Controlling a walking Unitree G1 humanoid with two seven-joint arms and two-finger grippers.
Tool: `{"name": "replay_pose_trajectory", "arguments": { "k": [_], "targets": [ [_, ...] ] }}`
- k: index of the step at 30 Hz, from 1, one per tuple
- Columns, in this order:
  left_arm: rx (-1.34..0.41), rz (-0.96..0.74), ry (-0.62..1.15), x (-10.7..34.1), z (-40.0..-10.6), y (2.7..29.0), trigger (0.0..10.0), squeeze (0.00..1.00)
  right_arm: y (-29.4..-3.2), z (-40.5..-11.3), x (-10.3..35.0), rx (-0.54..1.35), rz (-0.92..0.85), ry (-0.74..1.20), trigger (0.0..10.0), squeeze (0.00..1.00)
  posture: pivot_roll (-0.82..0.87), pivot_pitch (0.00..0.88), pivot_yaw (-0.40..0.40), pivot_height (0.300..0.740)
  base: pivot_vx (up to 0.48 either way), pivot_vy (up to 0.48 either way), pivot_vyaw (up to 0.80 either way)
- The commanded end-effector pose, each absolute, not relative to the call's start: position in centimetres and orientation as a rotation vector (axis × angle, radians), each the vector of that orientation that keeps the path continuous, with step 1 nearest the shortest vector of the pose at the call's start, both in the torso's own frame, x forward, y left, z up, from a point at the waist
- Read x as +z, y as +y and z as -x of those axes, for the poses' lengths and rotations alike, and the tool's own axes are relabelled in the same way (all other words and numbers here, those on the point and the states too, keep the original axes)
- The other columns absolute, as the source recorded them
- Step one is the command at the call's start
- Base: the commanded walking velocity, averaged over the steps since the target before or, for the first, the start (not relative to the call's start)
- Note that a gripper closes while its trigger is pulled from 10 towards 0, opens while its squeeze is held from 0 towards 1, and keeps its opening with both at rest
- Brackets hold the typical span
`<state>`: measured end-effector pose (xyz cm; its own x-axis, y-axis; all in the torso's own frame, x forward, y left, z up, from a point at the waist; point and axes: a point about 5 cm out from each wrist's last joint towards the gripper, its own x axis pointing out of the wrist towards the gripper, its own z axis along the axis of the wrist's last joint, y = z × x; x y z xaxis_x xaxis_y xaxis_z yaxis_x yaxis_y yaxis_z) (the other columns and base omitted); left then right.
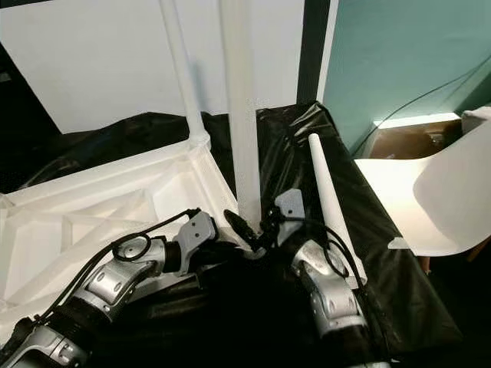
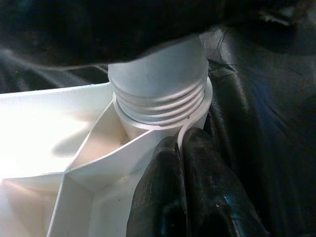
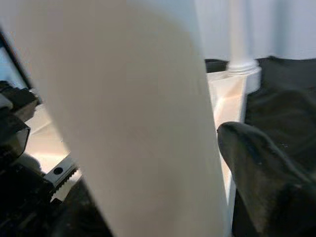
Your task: Building children table
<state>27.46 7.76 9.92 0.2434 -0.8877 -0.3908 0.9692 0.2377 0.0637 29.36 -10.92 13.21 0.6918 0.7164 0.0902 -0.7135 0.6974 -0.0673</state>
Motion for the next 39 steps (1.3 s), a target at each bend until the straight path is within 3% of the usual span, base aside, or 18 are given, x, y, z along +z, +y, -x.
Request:
{"name": "replay_pose_trajectory", "arguments": {
  "k": [1, 4, 6, 10, 11, 13, 14, 23, 25, 28, 34, 39],
  "targets": [
    [-1.373, -0.286, 0.454, 7.0, -25.7, 8.3, 10.0, 0.0, -11.2, -29.8, 13.5, 0.842, 0.04, -0.1, 10.0, 0.0, -0.02, 0.0, 0.047, 0.74, 0.0, 0.0, 0.0],
    [-1.372, -0.285, 0.454, 7.0, -25.8, 8.3, 10.0, 0.0, -11.4, -30.1, 13.8, 0.898, 0.062, -0.084, 10.0, 0.0, -0.02, 0.0, 0.047, 0.74, 0.0, 0.0, 0.0],
    [-1.371, -0.284, 0.452, 7.0, -25.8, 8.2, 10.0, 0.0, -11.8, -29.8, 13.6, 1.082, 0.137, -0.007, 10.0, 0.0, -0.02, 0.0, 0.046, 0.74, 0.0, 0.0, 0.0],
    [-1.369, -0.284, 0.452, 7.0, -25.8, 8.3, 10.0, 0.0, -12.7, -29.8, 13.6, 1.19, 0.16, 0.068, 10.0, 0.0, -0.02, 0.0, 0.048, 0.74, 0.0, 0.0, 0.0],
    [-1.369, -0.285, 0.453, 7.0, -25.7, 8.3, 10.0, 0.0, -13.3, -30.0, 13.8, 1.239, 0.166, 0.108, 2.4, 0.0, -0.02, 0.0, 0.049, 0.74, 0.0, 0.0, 0.0],
    [-1.369, -0.285, 0.454, 7.0, -25.7, 8.4, 10.0, 0.0, -13.8, -30.1, 14.0, 1.27, 0.169, 0.134, 2.4, 0.0, -0.02, 0.0, 0.049, 0.74, 0.0, 0.0, 0.0],
    [-1.369, -0.286, 0.454, 7.0, -25.7, 8.4, 10.0, 0.0, -14.1, -30.2, 14.2, 1.292, 0.168, 0.145, 0.0, 0.0, -0.02, 0.0, 0.049, 0.74, 0.0, 0.0, 0.0],
    [-1.373, -0.291, 0.456, 7.1, -25.7, 8.4, 10.0, 0.0, -14.6, -31.5, 15.5, 1.253, 0.135, 0.089, 0.0, 0.0, -0.02, 0.0, 0.054, 0.74, 0.0, 0.0, 0.0],
    [-1.374, -0.292, 0.455, 7.1, -25.7, 8.4, 10.0, 0.0, -13.5, -31.1, 15.3, 1.192, 0.071, 0.031, 0.0, 0.0, -0.02, 0.0, 0.05, 0.74, 0.0, 0.0, 0.0],
    [-1.37, -0.289, 0.454, 7.1, -25.7, 8.4, 10.0, 0.0, -12.0, -30.9, 15.5, 0.928, -0.012, -0.149, 0.0, 0.0, -0.01, 0.0, 0.051, 0.74, 0.0, 0.0, 0.0],
    [-1.372, -0.291, 0.46, 7.0, -25.5, 8.6, 10.0, 0.0, -11.6, -29.3, 14.1, 0.633, -0.06, -0.193, 0.0, 0.0, -0.01, 0.0, 0.055, 0.74, 0.0, 0.0, 0.0],
    [-1.372, -0.294, 0.461, 7.1, -25.6, 8.6, 10.0, 0.0, -11.7, -28.9, 13.2, 0.549, -0.061, -0.188, 0.0, 0.0, -0.01, 0.0, 0.055, 0.74, 0.0, 0.0, 0.0]
  ]
}}
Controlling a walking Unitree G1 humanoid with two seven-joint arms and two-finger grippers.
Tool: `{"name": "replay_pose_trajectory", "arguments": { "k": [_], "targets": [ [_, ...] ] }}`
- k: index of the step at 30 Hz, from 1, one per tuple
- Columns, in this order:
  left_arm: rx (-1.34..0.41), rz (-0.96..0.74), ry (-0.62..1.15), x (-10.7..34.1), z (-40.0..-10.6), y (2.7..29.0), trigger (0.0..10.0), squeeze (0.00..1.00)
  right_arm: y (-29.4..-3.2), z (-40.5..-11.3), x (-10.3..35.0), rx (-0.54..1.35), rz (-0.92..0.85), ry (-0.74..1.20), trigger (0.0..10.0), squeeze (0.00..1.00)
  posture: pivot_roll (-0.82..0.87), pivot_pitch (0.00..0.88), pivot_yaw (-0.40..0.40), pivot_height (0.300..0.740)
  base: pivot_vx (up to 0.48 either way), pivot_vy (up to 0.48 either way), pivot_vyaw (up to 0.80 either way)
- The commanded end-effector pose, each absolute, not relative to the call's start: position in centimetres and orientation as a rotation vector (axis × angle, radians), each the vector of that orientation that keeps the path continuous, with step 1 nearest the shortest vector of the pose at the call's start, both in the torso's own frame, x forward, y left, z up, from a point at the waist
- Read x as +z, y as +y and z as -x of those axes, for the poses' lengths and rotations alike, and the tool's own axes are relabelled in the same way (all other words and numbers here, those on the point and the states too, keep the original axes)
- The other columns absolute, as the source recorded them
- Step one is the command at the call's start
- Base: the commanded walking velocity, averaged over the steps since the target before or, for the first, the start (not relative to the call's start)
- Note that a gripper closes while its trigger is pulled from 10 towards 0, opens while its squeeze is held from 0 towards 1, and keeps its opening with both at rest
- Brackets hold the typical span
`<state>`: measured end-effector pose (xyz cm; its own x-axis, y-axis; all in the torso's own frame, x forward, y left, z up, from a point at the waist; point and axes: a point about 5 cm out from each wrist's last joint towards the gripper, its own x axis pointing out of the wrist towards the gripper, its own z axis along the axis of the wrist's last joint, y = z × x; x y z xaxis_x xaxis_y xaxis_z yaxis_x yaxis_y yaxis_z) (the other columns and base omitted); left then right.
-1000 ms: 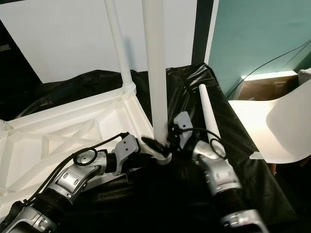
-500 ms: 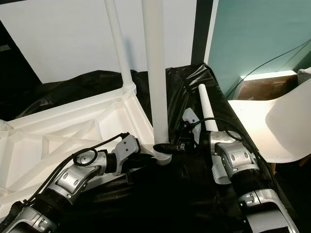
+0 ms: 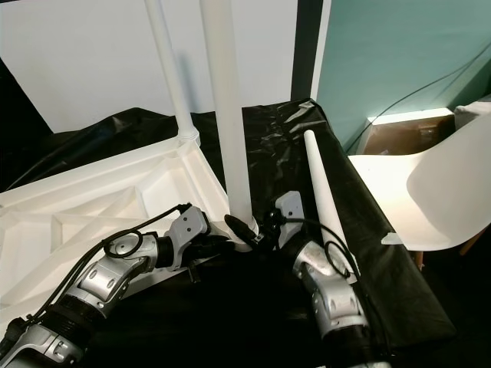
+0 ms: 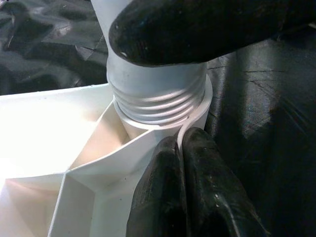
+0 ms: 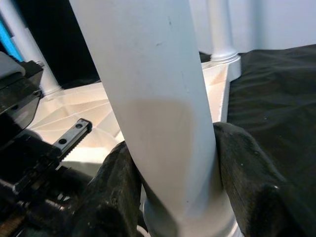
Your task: Building children table
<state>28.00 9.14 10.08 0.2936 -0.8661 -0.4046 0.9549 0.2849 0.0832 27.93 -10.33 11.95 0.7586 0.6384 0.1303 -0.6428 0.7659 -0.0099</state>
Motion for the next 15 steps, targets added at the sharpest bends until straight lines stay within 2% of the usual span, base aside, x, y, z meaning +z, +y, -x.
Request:
{"name": "replay_pose_trajectory", "arguments": {
  "k": [1, 8, 9, 10, 11, 12, 14, 15],
  "targets": [
    [-1.372, -0.294, 0.461, 7.1, -25.6, 8.6, 10.0, 0.0, -11.7, -28.9, 13.2, 0.549, -0.061, -0.188, 0.0, 0.0, -0.01, 0.0, 0.055, 0.74, 0.0, 0.0, 0.0],
    [-1.373, -0.29, 0.456, 7.1, -25.6, 8.4, 10.0, 0.0, -11.0, -28.6, 13.1, 0.533, -0.058, -0.178, 0.0, 0.0, -0.02, 0.0, 0.058, 0.74, 0.0, 0.0, 0.0],
    [-1.375, -0.29, 0.457, 7.0, -25.5, 8.4, 10.0, 0.0, -10.8, -28.6, 13.1, 0.56, -0.043, -0.165, 3.6, 0.0, -0.02, 0.0, 0.059, 0.74, 0.0, 0.0, 0.0],
    [-1.375, -0.289, 0.457, 7.0, -25.5, 8.4, 10.0, 0.0, -10.8, -28.7, 13.3, 0.606, -0.035, -0.167, 10.0, 0.53, -0.02, 0.0, 0.058, 0.74, 0.0, 0.0, 0.0],
    [-1.375, -0.289, 0.457, 7.0, -25.5, 8.4, 10.0, 0.0, -10.8, -28.7, 13.3, 0.606, -0.035, -0.167, 10.0, 0.53, -0.02, 0.0, 0.058, 0.74, 0.0, 0.0, 0.0],
    [-1.374, -0.289, 0.457, 7.0, -25.6, 8.4, 10.0, 0.0, -10.8, -28.9, 13.5, 0.658, -0.032, -0.16, 10.0, 1.0, -0.02, 0.0, 0.057, 0.74, 0.0, 0.0, 0.0],
    [-1.374, -0.288, 0.456, 7.0, -25.6, 8.4, 10.0, 0.0, -11.0, -29.2, 13.8, 0.701, -0.022, -0.159, 10.0, 1.0, -0.02, 0.0, 0.057, 0.74, 0.0, 0.0, 0.0],
    [-1.373, -0.288, 0.455, 7.0, -25.7, 8.4, 10.0, 0.0, -11.2, -29.7, 14.1, 0.745, 0.001, -0.15, 10.0, 0.95, -0.02, 0.0, 0.056, 0.74, 0.0, 0.0, 0.0]
  ]
}}
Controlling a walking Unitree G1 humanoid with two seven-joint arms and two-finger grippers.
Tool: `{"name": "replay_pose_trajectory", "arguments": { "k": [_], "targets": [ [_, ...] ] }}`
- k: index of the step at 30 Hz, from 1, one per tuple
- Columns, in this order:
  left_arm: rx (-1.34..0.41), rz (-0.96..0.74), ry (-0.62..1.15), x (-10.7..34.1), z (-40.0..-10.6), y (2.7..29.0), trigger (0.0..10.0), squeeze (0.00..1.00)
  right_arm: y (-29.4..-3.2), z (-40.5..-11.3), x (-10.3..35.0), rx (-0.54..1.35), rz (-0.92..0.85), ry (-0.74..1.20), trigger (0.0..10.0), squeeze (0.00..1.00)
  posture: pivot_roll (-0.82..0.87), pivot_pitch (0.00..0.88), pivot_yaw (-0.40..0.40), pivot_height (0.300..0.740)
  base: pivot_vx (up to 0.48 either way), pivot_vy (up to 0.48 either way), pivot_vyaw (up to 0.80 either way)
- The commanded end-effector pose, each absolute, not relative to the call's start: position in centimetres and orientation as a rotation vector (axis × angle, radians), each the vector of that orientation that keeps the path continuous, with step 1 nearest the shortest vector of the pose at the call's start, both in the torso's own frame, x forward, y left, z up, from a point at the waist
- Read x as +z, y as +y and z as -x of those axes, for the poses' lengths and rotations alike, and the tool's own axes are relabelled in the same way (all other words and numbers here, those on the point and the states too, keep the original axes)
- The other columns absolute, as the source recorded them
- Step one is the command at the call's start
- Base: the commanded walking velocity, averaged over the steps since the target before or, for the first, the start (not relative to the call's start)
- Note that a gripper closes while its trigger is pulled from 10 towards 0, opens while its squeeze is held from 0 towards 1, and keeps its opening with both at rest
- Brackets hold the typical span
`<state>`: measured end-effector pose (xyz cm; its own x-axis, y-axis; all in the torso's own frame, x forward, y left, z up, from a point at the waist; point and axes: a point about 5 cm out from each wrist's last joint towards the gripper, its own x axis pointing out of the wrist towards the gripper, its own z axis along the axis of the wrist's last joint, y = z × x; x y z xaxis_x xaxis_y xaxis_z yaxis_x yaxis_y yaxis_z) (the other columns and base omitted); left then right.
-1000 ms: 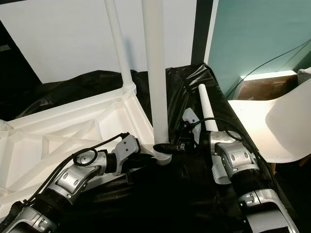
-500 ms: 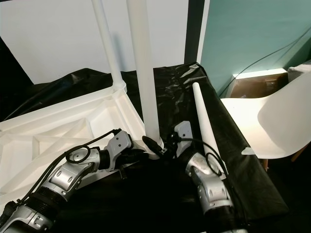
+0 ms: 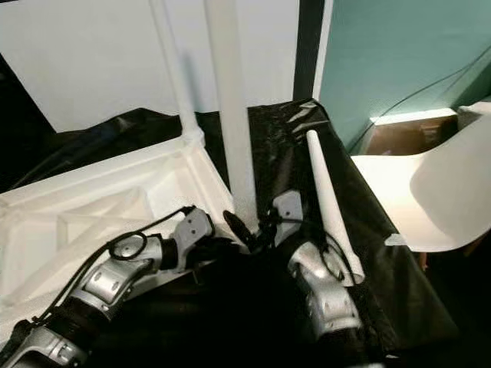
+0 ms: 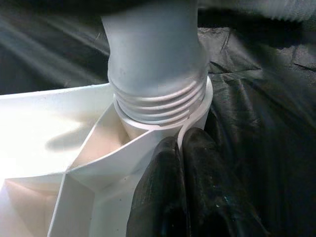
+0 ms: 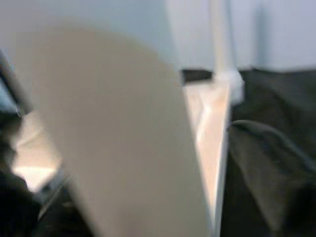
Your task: Building children table
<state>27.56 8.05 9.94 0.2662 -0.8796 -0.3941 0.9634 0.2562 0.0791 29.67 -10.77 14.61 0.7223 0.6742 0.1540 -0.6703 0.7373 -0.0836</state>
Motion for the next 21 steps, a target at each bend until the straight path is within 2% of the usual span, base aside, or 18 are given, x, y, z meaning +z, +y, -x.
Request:
{"name": "replay_pose_trajectory", "arguments": {
  "k": [1, 3, 4, 6, 11, 12, 13, 14, 21],
  "targets": [
    [-1.374, -0.288, 0.455, 7.0, -25.7, 8.3, 10.0, 0.0, -11.4, -30.1, 14.3, 0.767, 0.018, -0.144, 10.0, 0.95, -0.02, 0.0, 0.056, 0.74, 0.0, 0.0, 0.0],
    [-1.374, -0.288, 0.454, 7.0, -25.7, 8.3, 10.0, 0.0, -11.5, -30.3, 14.4, 0.778, 0.029, -0.141, 10.0, 0.95, -0.02, 0.0, 0.056, 0.74, 0.0, 0.0, 0.0],
    [-1.374, -0.288, 0.454, 7.0, -25.7, 8.3, 10.0, 0.0, -11.7, -30.4, 14.5, 0.842, 0.066, -0.131, 10.0, 0.0, -0.03, 0.0, 0.055, 0.74, 0.0, 0.0, 0.0],
    [-1.375, -0.288, 0.453, 7.0, -25.8, 8.3, 10.0, 0.0, -12.4, -30.6, 14.8, 1.005, 0.129, -0.089, 10.0, 0.0, -0.03, 0.0, 0.054, 0.74, 0.0, 0.0, 0.0],
    [-1.376, -0.288, 0.453, 7.0, -25.7, 8.3, 10.0, 0.0, -13.4, -30.7, 14.9, 1.158, 0.231, -0.034, 10.0, 0.0, -0.02, 0.0, 0.054, 0.74, 0.0, 0.0, 0.0],
    [-1.375, -0.288, 0.454, 7.0, -25.7, 8.3, 10.0, 0.0, -13.9, -31.0, 14.9, 1.204, 0.285, -0.009, 0.4, 0.0, -0.02, 0.0, 0.054, 0.74, 0.0, 0.0, 0.0],
    [-1.375, -0.288, 0.454, 7.0, -25.7, 8.3, 10.0, 0.0, -13.9, -31.0, 14.9, 1.204, 0.285, -0.009, 0.4, 0.0, -0.02, 0.0, 0.054, 0.74, 0.0, 0.0, 0.0],
    [-1.375, -0.288, 0.455, 7.0, -25.6, 8.4, 10.0, 0.0, -14.0, -31.2, 15.1, 1.221, 0.294, -0.002, 0.0, 0.0, -0.02, 0.0, 0.054, 0.74, 0.0, 0.0, 0.0],
    [-1.373, -0.289, 0.458, 7.0, -25.6, 8.5, 10.0, 0.0, -14.4, -32.1, 15.9, 1.296, 0.323, 0.032, 0.0, 0.0, -0.01, 0.0, 0.057, 0.74, 0.0, 0.0, 0.0]
  ]
}}
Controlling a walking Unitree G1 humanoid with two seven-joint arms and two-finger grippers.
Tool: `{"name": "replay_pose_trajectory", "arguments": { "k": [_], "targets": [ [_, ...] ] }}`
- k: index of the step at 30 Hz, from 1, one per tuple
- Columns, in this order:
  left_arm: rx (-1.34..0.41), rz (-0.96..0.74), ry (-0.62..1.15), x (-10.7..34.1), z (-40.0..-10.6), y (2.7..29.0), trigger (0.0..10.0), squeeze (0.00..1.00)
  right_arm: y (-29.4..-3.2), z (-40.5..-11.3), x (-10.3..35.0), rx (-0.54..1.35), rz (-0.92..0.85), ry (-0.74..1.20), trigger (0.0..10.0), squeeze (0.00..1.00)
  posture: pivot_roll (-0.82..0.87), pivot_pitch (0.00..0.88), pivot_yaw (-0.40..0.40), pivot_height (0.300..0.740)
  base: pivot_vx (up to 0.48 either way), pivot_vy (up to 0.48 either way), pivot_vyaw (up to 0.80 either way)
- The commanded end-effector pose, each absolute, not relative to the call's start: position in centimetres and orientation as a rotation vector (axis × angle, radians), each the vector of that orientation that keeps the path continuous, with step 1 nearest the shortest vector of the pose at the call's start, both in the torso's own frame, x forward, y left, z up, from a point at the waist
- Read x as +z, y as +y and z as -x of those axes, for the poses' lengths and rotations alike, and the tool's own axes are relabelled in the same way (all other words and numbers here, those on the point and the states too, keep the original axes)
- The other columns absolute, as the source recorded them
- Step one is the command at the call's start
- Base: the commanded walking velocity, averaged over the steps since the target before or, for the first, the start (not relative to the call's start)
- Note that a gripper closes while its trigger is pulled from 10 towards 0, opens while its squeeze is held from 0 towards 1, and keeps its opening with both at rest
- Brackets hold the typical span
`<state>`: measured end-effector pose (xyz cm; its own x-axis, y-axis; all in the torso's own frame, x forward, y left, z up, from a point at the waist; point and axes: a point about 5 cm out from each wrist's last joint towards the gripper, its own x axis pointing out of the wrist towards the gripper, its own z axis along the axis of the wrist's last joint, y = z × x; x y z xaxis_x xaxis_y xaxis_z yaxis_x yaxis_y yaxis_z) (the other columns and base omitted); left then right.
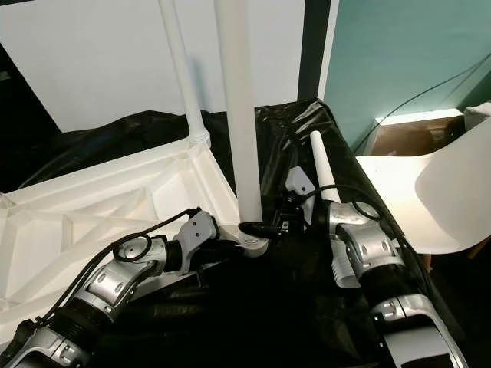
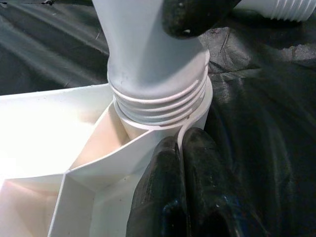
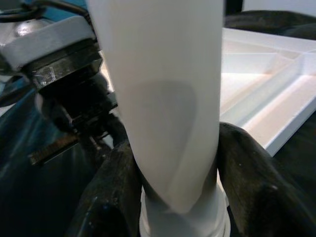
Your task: Building children table
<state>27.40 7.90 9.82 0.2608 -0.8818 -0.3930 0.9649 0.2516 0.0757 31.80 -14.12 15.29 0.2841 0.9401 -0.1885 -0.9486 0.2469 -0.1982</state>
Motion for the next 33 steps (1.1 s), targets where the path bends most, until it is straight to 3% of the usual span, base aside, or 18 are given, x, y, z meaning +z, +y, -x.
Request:
{"name": "replay_pose_trajectory", "arguments": {
  "k": [1, 8, 10, 12, 13, 18, 27, 28, 29, 30, 31, 33],
  "targets": [
    [-1.373, -0.289, 0.458, 7.0, -25.6, 8.5, 10.0, 0.0, -14.4, -32.1, 15.9, 1.296, 0.323, 0.032, 0.0, 0.0, -0.01, 0.0, 0.057, 0.74, 0.0, 0.0, 0.0],
    [-1.374, -0.291, 0.457, 7.1, -25.7, 8.5, 10.0, 0.0, -15.0, -32.0, 15.4, 1.322, 0.308, 0.078, 0.0, 0.0, -0.01, 0.0, 0.06, 0.74, 0.0, 0.0, 0.0],
    [-1.374, -0.291, 0.455, 7.1, -25.7, 8.5, 10.0, 0.0, -14.0, -31.7, 15.4, 1.259, 0.237, -0.014, 0.0, 0.0, -0.01, 0.0, 0.056, 0.74, 0.0, 0.0, 0.0],
    [-1.374, -0.29, 0.454, 7.1, -25.6, 8.5, 10.0, 0.0, -12.6, -31.4, 15.9, 0.97, 0.125, -0.232, 0.0, 0.0, -0.01, 0.0, 0.053, 0.74, 0.0, 0.0, 0.0],
    [-1.374, -0.29, 0.454, 7.1, -25.6, 8.5, 10.0, 0.0, -12.6, -31.4, 15.9, 0.97, 0.125, -0.232, 0.0, 0.0, -0.01, 0.0, 0.053, 0.74, 0.0, 0.0, 0.0],
    [-1.364, -0.288, 0.454, 7.2, -25.7, 8.6, 10.0, 0.0, -12.1, -29.7, 14.7, 0.62, 0.035, -0.327, 0.0, 0.0, -0.01, 0.0, 0.049, 0.74, 0.0, 0.0, 0.0],
    [-1.365, -0.286, 0.456, 7.2, -25.7, 8.6, 10.0, 0.0, -11.1, -29.0, 14.1, 0.503, -0.024, -0.294, 0.0, 0.0, -0.01, 0.0, 0.052, 0.74, 0.0, 0.0, 0.0],
    [-1.367, -0.285, 0.454, 7.2, -25.7, 8.5, 10.0, 0.0, -10.9, -29.0, 13.9, 0.512, -0.016, -0.28, 10.0, 0.0, -0.01, 0.0, 0.052, 0.74, 0.0, 0.0, 0.0],
    [-1.367, -0.285, 0.454, 7.2, -25.7, 8.5, 10.0, 0.0, -10.9, -29.0, 13.9, 0.512, -0.016, -0.28, 10.0, 0.0, -0.01, 0.0, 0.052, 0.74, 0.0, 0.0, 0.0],
    [-1.368, -0.285, 0.454, 7.3, -25.7, 8.5, 10.0, 0.0, -10.8, -29.0, 13.8, 0.517, -0.011, -0.27, 10.0, 0.11, -0.01, 0.0, 0.052, 0.74, 0.0, 0.0, 0.0],
    [-1.37, -0.284, 0.453, 7.2, -25.7, 8.5, 10.0, 0.0, -10.6, -29.0, 13.8, 0.543, -0.023, -0.264, 10.0, 1.0, -0.01, 0.0, 0.052, 0.74, 0.0, 0.0, 0.0],
    [-1.372, -0.284, 0.454, 7.2, -25.7, 8.4, 10.0, 0.0, -10.5, -29.0, 13.8, 0.585, -0.02, -0.254, 10.0, 1.0, -0.02, 0.0, 0.056, 0.74, 0.0, 0.0, 0.0]
  ]
}}
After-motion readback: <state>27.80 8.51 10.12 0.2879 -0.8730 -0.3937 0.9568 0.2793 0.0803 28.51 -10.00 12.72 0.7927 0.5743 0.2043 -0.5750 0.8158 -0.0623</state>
